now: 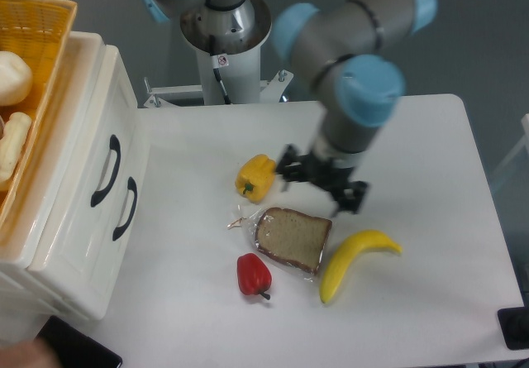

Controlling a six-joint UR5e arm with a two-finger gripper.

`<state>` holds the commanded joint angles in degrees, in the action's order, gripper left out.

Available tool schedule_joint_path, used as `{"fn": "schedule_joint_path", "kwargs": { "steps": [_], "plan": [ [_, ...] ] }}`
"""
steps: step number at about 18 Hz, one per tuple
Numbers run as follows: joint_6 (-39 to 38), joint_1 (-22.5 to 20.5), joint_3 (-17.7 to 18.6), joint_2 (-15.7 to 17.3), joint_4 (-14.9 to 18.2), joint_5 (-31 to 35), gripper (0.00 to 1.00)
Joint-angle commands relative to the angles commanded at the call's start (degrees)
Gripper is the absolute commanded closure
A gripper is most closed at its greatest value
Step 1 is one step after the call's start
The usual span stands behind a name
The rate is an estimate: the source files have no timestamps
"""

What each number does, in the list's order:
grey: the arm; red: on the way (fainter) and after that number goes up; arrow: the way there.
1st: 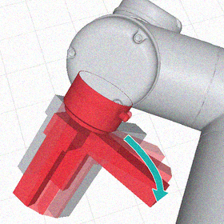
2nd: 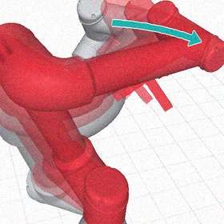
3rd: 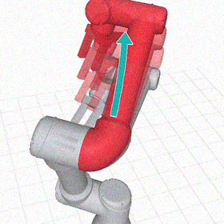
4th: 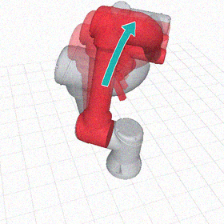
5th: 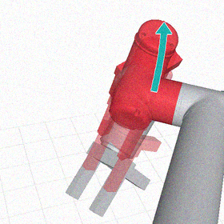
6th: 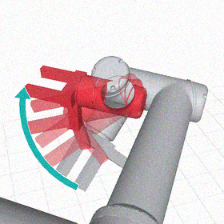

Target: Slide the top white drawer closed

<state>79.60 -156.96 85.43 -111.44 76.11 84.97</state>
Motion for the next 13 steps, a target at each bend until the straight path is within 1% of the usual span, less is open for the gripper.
{"fn": "schedule_joint_path", "kwargs": {
  "steps": [2,3,5,7,8,9,13],
  "plan": [
    [3.0,-2.1,0.6,-0.3,0.0,4.2,0.0],
    [4.2,-2.8,0.4,-0.5,0.0,5.2,0.0],
    [6.9,-3.6,-0.2,-2.1,-0.2,5.4,0.0],
    [8.1,-3.6,-1.0,-4.0,-2.4,5.5,0.0],
    [8.2,-3.6,-1.1,-4.4,-3.7,5.4,0.0],
    [8.2,-3.6,-1.1,-4.4,-4.2,5.4,0.0],
    [8.2,-3.6,-1.1,-4.5,-4.6,5.4,0.0]
  ]
}}
